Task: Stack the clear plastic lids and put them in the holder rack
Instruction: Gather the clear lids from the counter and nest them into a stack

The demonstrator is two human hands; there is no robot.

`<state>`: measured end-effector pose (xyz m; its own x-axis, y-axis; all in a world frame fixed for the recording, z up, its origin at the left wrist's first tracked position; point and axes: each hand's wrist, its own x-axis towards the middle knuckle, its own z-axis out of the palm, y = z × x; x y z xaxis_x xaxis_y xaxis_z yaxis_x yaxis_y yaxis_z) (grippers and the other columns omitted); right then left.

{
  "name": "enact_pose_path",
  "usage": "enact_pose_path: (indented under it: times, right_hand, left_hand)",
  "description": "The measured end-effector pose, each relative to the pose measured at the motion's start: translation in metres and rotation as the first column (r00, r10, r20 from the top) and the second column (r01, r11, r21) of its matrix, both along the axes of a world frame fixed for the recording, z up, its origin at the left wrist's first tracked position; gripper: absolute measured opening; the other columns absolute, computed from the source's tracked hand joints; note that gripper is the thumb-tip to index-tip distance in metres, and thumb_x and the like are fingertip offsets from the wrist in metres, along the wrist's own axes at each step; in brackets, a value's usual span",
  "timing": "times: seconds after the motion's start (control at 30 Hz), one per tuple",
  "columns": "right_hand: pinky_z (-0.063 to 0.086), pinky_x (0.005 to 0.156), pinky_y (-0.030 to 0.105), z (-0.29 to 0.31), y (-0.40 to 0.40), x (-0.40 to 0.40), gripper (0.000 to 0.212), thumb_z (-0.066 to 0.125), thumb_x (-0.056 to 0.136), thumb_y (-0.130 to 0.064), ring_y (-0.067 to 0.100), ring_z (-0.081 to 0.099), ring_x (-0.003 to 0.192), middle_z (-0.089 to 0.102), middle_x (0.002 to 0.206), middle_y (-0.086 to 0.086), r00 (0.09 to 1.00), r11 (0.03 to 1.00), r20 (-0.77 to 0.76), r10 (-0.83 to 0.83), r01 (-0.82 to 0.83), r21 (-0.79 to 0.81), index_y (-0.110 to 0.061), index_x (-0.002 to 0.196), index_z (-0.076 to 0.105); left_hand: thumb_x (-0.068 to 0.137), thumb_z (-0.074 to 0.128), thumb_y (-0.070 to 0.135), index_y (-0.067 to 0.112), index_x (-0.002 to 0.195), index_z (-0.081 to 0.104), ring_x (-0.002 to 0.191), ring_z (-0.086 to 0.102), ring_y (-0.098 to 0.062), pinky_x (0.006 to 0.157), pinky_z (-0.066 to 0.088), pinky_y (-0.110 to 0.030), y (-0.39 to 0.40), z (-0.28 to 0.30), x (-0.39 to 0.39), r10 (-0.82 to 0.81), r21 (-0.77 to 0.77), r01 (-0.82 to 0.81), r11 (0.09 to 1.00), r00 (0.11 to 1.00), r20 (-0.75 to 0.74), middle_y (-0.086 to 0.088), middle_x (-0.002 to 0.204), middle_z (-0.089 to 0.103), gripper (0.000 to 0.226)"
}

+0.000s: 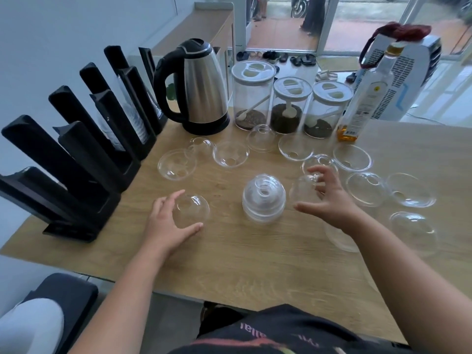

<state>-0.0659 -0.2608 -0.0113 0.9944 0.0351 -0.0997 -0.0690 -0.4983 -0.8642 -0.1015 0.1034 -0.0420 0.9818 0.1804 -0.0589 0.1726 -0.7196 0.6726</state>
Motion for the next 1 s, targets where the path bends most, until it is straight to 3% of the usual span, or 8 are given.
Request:
enact_pose_path:
  times: [0.07, 0.2, 0.4, 0.6, 0.73, 0.8, 0.93, 1.0]
  right_hand:
    - [0.042, 0.09, 0.02, -0.003, -0.002, -0.004, 0.079, 0.09, 0.064, -0.018, 0.018, 0.049, 0.119, 0.043, 0.132, 0.006, 0.998, 0.997, 0.038, -0.046, 0.043, 0.069, -0.037, 0.121, 0.039]
    - [0.052, 0.096, 0.045, 0.001, -0.007, -0.009, 0.08, 0.093, 0.056, -0.03, 0.018, 0.052, 0.121, 0.045, 0.135, 0.01, 0.989, 0.951, 0.04, -0.139, 0.122, 0.284, -0.04, 0.112, 0.037]
    - [0.049, 0.083, 0.028, 0.015, -0.003, -0.01, 0.077, 0.086, 0.044, -0.046, 0.019, 0.05, 0.119, 0.054, 0.127, 0.003, 0.972, 0.884, 0.069, -0.226, 0.175, 0.434, -0.04, 0.099, 0.033]
    - [0.05, 0.09, 0.034, 0.02, 0.011, -0.008, 0.092, 0.082, 0.051, -0.053, 0.013, 0.051, 0.121, 0.047, 0.139, -0.004, 0.971, 0.922, 0.146, -0.189, 0.125, 0.365, -0.047, 0.132, 0.039]
    - [0.045, 0.094, 0.028, 0.02, 0.027, -0.006, 0.085, 0.079, 0.053, -0.055, 0.005, 0.049, 0.121, 0.048, 0.132, -0.022, 0.984, 0.958, 0.163, -0.076, 0.027, 0.286, -0.046, 0.131, 0.046]
    - [0.041, 0.099, 0.028, 0.016, 0.036, -0.004, 0.083, 0.08, 0.055, -0.055, 0.009, 0.047, 0.124, 0.049, 0.136, -0.017, 0.987, 0.968, 0.16, -0.011, -0.029, 0.248, -0.047, 0.131, 0.047]
    - [0.041, 0.108, 0.045, 0.0, 0.049, 0.004, 0.09, 0.083, 0.053, -0.06, 0.018, 0.043, 0.129, 0.046, 0.139, -0.004, 0.992, 0.981, 0.11, 0.068, -0.087, 0.175, -0.049, 0.133, 0.044]
    - [0.036, 0.111, 0.048, -0.005, 0.054, 0.006, 0.092, 0.085, 0.051, -0.062, 0.02, 0.037, 0.132, 0.044, 0.133, -0.012, 0.994, 0.987, 0.075, 0.078, -0.087, 0.134, -0.054, 0.132, 0.042]
  left_hand:
    - [0.064, 0.088, 0.042, 0.049, 0.137, 0.041, 0.12, 0.044, -0.01, 0.1, 0.039, -0.031, -0.014, 0.01, 0.001, -0.024, -0.102, 0.032, 0.994, 0.997, 0.072, 0.008, 0.132, 0.038, 0.087]
    - [0.062, 0.085, 0.054, 0.055, 0.135, 0.039, 0.119, 0.042, -0.001, 0.103, 0.037, -0.03, -0.055, 0.031, 0.014, -0.166, -0.289, 0.22, 0.932, 0.966, 0.197, 0.008, 0.132, 0.034, 0.086]
    - [0.064, 0.087, 0.047, 0.048, 0.142, 0.031, 0.131, 0.039, -0.012, 0.107, 0.036, -0.032, -0.115, 0.037, 0.04, -0.353, -0.22, 0.391, 0.894, 0.915, 0.194, 0.008, 0.139, 0.032, 0.096]
    - [0.061, 0.089, 0.045, 0.035, 0.143, 0.035, 0.125, 0.037, -0.006, 0.109, 0.035, -0.031, -0.126, 0.019, 0.047, -0.37, -0.157, 0.388, 0.908, 0.919, 0.135, 0.008, 0.14, 0.035, 0.098]
    - [0.062, 0.088, 0.048, 0.035, 0.143, 0.038, 0.121, 0.037, -0.007, 0.105, 0.036, -0.029, -0.129, 0.015, 0.047, -0.368, -0.141, 0.38, 0.914, 0.924, 0.103, 0.008, 0.139, 0.035, 0.096]
    - [0.061, 0.088, 0.05, 0.034, 0.144, 0.037, 0.121, 0.04, -0.009, 0.106, 0.039, -0.031, -0.129, 0.015, 0.047, -0.364, -0.146, 0.375, 0.915, 0.926, 0.098, 0.008, 0.137, 0.035, 0.098]
    - [0.053, 0.088, 0.057, 0.037, 0.151, 0.021, 0.128, 0.035, -0.008, 0.107, 0.037, -0.033, -0.127, 0.019, 0.044, -0.379, -0.153, 0.388, 0.909, 0.921, 0.084, 0.008, 0.144, 0.029, 0.121]
    - [0.044, 0.089, 0.062, 0.042, 0.154, 0.006, 0.139, 0.027, -0.009, 0.113, 0.031, -0.037, -0.12, 0.021, 0.041, -0.382, -0.189, 0.385, 0.903, 0.923, 0.054, 0.008, 0.154, 0.021, 0.139]
